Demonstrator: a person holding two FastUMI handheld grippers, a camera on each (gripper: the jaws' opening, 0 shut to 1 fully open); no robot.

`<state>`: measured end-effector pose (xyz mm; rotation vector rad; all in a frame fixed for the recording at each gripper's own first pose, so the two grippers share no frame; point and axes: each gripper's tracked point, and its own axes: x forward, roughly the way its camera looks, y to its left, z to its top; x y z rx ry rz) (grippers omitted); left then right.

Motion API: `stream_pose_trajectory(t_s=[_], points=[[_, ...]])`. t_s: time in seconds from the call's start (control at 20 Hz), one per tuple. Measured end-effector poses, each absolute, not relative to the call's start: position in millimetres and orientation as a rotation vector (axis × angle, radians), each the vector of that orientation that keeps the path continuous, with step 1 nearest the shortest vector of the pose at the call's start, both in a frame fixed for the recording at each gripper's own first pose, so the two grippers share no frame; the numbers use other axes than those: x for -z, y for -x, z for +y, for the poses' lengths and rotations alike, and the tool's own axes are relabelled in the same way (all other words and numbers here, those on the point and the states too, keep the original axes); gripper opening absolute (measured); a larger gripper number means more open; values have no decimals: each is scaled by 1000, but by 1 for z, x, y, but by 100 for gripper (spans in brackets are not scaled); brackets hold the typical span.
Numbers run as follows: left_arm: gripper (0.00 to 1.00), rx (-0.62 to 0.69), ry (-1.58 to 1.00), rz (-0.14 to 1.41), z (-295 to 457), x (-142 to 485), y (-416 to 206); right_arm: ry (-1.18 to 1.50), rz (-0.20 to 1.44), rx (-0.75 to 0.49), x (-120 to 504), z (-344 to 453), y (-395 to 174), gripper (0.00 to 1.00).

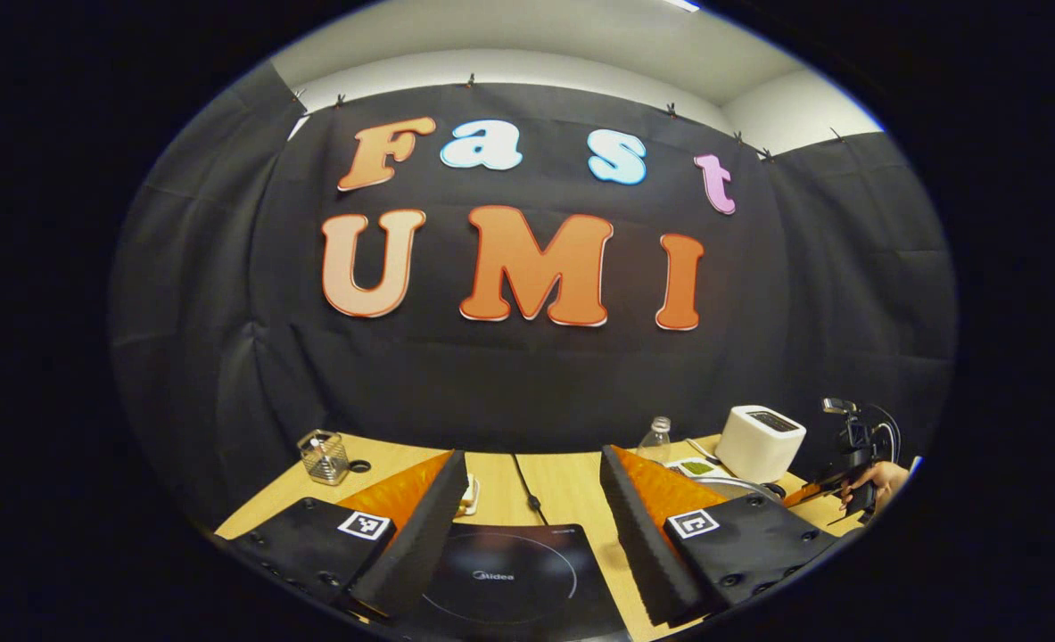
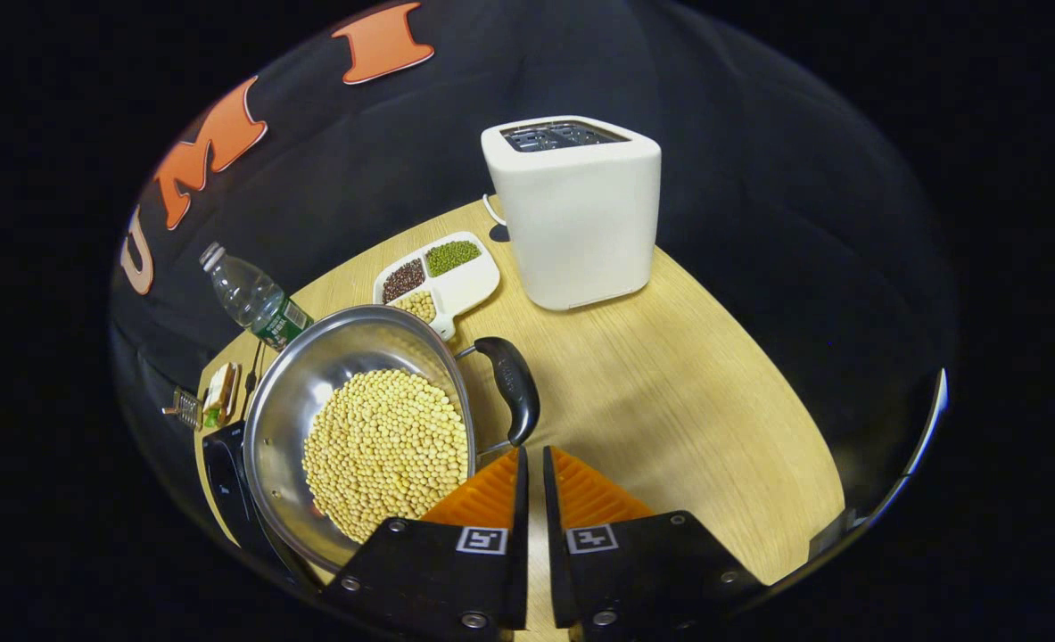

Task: First push the handle of the pot to place it horizontally, then grasp the pot with both hands and set it on the induction cooktop.

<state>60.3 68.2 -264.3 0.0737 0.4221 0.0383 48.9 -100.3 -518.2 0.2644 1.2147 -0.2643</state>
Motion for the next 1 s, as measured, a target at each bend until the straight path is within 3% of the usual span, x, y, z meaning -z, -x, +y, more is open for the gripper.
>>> stream_pose_trajectory(t_s=[0.15, 0.25, 0.3, 0.4, 0.8, 1.0], points=[[98, -13, -51, 534, 50, 304, -66, -255, 1151, 208, 492, -97, -62, 26], [98, 15, -30, 602, 32, 331, -68, -270, 1123, 175, 484, -90, -71, 44], [98, 30, -22, 637, 24, 345, -68, -267, 1120, 166, 485, -89, -72, 58], [98, 56, -6, 709, 7, 370, -68, -259, 1116, 140, 486, -84, -75, 70], [98, 87, -9, 910, -40, 472, -76, -157, 1111, 80, 506, -74, -84, 93], [98, 56, -43, 943, -49, 515, -78, -102, 1109, 79, 514, -80, -86, 94]])
